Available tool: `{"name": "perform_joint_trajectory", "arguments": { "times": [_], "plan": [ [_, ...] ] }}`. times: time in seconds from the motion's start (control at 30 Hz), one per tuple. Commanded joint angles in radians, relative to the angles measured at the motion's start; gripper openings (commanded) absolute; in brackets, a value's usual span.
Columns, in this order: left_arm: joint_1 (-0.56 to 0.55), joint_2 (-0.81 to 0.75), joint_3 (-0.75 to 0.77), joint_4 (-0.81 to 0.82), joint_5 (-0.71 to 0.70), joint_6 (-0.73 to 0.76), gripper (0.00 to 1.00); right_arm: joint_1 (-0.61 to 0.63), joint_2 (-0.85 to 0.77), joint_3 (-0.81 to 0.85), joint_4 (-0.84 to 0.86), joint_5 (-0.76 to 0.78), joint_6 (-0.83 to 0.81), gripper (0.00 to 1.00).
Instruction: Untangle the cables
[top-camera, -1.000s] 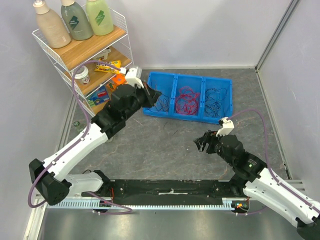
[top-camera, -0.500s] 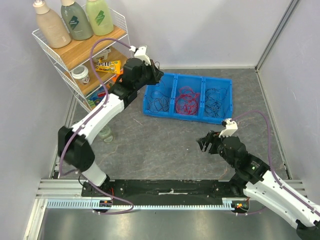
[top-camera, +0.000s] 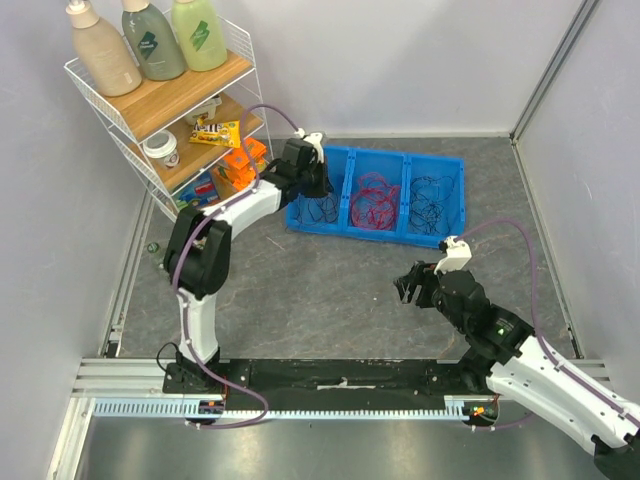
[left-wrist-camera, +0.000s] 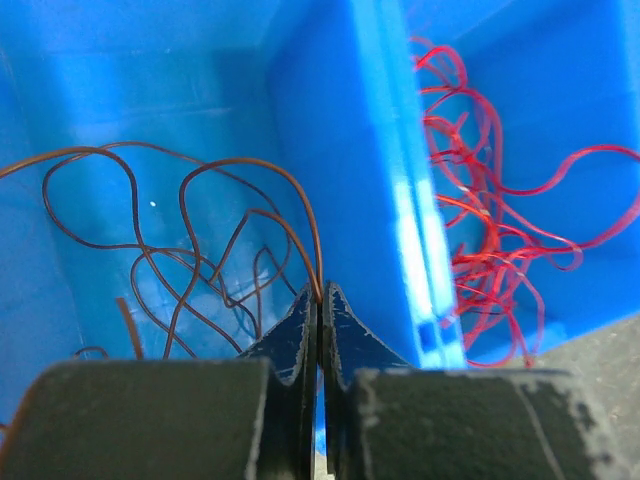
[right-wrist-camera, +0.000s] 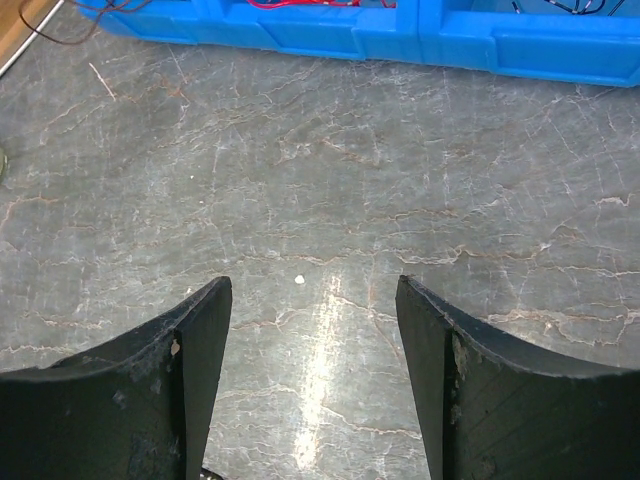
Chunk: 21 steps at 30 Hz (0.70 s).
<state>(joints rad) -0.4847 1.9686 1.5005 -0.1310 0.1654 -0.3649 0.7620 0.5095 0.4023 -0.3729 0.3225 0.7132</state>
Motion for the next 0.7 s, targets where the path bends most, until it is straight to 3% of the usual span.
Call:
{"name": "perform_joint_trajectory", "arguments": {
  "times": [0.0,0.07,0.1,0.17,0.27,0.5,0.67],
  "plan": [
    [0.000,0.093,0.139,-0.102,-0.052,0.057,0.02,0.000,0.011,0.023,0.042,0.016,-0.011,0.74],
    [0.000,0.105,0.187,-0.128,-0.055,0.061,0.04,0.000,0.008,0.021,0.043,0.020,-0.011,0.74],
    [0.000,0.104,0.204,-0.151,-0.056,0.060,0.12,0.000,0.006,0.020,0.042,0.021,-0.011,0.74],
    [0.000,0.073,0.214,-0.160,-0.049,0.057,0.40,0.000,0.007,0.017,0.043,0.021,-0.011,0.74],
    [0.000,-0.014,0.187,-0.162,-0.043,0.049,0.63,0.000,0.020,0.017,0.046,0.013,-0.008,0.74],
    [0.000,-0.333,-0.067,-0.073,0.019,-0.009,0.67,0.000,0.078,0.003,0.097,-0.049,-0.006,0.74],
    [-0.002,-0.650,-0.490,0.177,0.216,-0.182,0.73,0.000,0.168,0.001,0.126,-0.125,-0.003,0.75]
  ]
}}
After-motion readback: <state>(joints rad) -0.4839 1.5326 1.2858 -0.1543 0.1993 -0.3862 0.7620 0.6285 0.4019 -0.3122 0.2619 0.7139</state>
